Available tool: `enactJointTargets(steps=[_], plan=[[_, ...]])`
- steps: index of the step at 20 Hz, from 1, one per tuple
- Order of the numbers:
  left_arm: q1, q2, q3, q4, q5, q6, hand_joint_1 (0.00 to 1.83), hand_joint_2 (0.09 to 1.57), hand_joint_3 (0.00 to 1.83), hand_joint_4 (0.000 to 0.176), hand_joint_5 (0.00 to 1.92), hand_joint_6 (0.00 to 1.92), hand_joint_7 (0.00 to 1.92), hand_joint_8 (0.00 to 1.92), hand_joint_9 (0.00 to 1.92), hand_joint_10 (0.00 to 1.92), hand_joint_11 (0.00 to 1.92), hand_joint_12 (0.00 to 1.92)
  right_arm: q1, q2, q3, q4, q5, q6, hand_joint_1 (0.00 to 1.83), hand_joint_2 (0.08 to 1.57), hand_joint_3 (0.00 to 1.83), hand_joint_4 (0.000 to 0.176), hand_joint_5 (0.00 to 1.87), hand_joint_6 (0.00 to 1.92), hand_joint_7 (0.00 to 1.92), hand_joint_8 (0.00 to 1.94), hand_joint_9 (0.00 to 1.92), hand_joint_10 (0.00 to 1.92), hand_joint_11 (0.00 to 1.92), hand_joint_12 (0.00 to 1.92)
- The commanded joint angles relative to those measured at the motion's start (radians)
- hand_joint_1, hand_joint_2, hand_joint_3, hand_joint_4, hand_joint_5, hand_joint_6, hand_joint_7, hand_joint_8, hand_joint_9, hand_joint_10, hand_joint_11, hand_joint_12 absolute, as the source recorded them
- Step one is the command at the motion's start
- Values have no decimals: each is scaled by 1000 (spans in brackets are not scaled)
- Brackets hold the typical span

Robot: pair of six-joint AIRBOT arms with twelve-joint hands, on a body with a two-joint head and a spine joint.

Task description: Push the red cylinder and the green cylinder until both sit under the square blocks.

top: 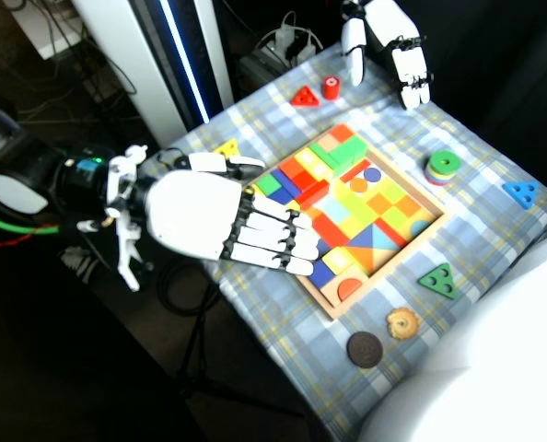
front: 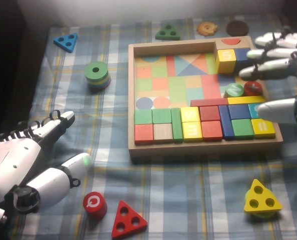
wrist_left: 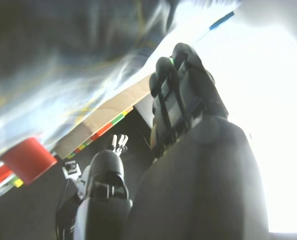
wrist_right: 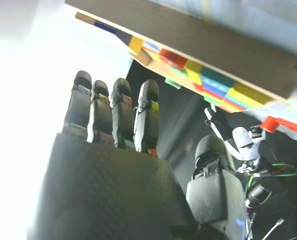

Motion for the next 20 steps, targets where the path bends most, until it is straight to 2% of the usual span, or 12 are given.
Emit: enactJointTargets(steps=[1,3,5,8,9,10,12,14,15,17,19,20], plan=[[-7,5,0,45,-105,-2,80,1291,0,33,206,2,405,2,404,3,306,4,5,4,1,29,102,0,0,1120,0,79,436,3,215,3,21,4,30,11],[-7,5,0,45,-105,-2,53,1291,0,31,203,1,411,2,413,4,316,8,-14,4,1,38,97,0,0,1125,2,62,441,4,224,6,20,3,23,8],[-7,5,0,44,-105,-2,64,1287,0,40,202,0,407,0,411,2,322,10,-32,4,1,50,96,0,0,1127,2,78,448,6,234,9,25,4,17,5],[-7,5,0,43,-104,-2,41,1295,2,35,190,0,413,2,409,0,314,5,-53,13,-13,60,96,0,0,1117,0,89,454,6,243,8,28,4,9,3],[-7,5,0,43,-104,-2,42,1291,0,38,191,1,405,0,395,0,309,3,-58,19,-20,64,97,0,0,1117,0,106,451,4,242,7,24,2,6,1],[-7,5,0,42,-104,-2,44,1289,0,43,196,2,407,1,404,4,328,11,-62,25,-28,65,98,0,0,1116,0,100,452,4,241,6,20,0,0,0],[-7,5,0,41,-103,-2,40,1290,0,44,193,1,389,0,394,0,324,9,-66,39,-44,65,103,0,0,1110,0,110,443,0,229,0,5,0,0,0],[-7,5,1,39,-100,-2,32,1287,0,50,191,0,381,0,377,0,288,0,-71,51,-56,69,120,-1,0,1119,0,91,455,5,233,2,21,7,11,5],[-7,5,1,38,-100,-2,45,1287,0,45,195,2,382,1,378,1,285,0,-71,53,-57,76,128,-4,0,1116,0,89,455,5,229,0,18,5,1,0],[-7,5,1,38,-100,-2,78,1287,0,39,202,3,389,3,393,5,314,12,-71,57,-58,97,151,-16,0,1117,0,102,438,0,209,1,17,4,14,6],[-7,5,1,39,-101,-2,77,1284,0,46,199,1,387,1,385,1,304,6,-71,67,-63,133,186,-38,0,1112,0,108,450,5,232,11,52,16,2,0],[-7,5,1,39,-103,-2,78,1285,0,35,210,5,409,9,409,9,319,12,-72,74,-70,150,201,-51,0,1125,3,85,459,7,245,13,61,17,16,7]])
